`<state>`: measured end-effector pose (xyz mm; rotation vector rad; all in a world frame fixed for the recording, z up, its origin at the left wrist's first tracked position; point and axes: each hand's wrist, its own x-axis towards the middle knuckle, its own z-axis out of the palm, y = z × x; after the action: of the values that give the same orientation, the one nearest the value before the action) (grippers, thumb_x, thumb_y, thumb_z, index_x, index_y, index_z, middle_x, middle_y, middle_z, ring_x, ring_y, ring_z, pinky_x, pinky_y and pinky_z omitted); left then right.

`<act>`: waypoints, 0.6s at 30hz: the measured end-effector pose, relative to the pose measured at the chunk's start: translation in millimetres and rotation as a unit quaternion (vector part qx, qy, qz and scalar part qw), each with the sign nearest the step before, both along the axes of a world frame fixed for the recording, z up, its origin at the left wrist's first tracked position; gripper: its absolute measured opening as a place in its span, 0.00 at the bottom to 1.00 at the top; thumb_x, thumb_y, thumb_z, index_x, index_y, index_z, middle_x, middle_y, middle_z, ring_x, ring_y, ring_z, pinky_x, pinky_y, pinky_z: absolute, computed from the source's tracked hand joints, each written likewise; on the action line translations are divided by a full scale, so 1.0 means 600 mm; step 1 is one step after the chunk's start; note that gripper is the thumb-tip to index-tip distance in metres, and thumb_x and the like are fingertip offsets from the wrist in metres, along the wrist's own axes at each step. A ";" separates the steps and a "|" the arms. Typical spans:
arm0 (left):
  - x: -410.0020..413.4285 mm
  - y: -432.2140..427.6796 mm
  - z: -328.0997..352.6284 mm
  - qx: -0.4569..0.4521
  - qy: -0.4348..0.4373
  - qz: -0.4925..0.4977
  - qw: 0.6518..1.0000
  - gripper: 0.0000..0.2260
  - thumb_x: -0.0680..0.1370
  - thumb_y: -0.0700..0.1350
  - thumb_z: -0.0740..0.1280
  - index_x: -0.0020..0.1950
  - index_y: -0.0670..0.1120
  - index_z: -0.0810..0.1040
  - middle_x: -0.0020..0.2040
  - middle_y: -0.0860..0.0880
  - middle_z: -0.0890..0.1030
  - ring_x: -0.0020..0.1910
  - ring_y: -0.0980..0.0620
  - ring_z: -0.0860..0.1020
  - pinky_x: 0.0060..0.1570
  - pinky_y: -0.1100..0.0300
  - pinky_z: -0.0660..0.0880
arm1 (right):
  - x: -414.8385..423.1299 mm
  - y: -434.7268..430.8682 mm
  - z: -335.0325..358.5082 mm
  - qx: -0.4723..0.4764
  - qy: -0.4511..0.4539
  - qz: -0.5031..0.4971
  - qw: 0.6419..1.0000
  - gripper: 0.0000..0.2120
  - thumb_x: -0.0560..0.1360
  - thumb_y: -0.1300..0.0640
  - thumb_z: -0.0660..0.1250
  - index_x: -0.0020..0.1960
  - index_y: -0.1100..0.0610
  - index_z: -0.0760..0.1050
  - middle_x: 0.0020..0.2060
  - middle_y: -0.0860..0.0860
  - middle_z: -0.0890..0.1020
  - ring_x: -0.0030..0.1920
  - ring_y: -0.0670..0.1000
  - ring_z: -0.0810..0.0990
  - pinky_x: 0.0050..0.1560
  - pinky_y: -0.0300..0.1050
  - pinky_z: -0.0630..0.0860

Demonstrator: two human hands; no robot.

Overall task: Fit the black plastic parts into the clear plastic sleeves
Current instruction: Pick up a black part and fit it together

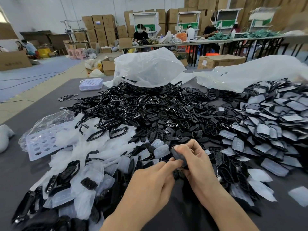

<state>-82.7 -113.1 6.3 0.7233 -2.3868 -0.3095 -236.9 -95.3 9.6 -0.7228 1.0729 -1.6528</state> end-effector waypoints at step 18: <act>0.002 -0.028 -0.007 0.241 0.249 0.079 0.935 0.09 0.83 0.50 0.62 0.57 0.64 0.77 0.37 0.49 0.79 0.33 0.50 0.76 0.32 0.55 0.73 | 0.012 0.005 0.012 0.012 -0.020 0.050 0.998 0.12 0.71 0.58 0.75 0.34 0.50 0.74 0.36 0.53 0.83 0.34 0.53 0.83 0.33 0.41 0.79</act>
<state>-81.7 -129.6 2.2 0.9177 -1.7685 -0.9132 -229.6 -92.4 16.6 -0.7128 1.0108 -1.5601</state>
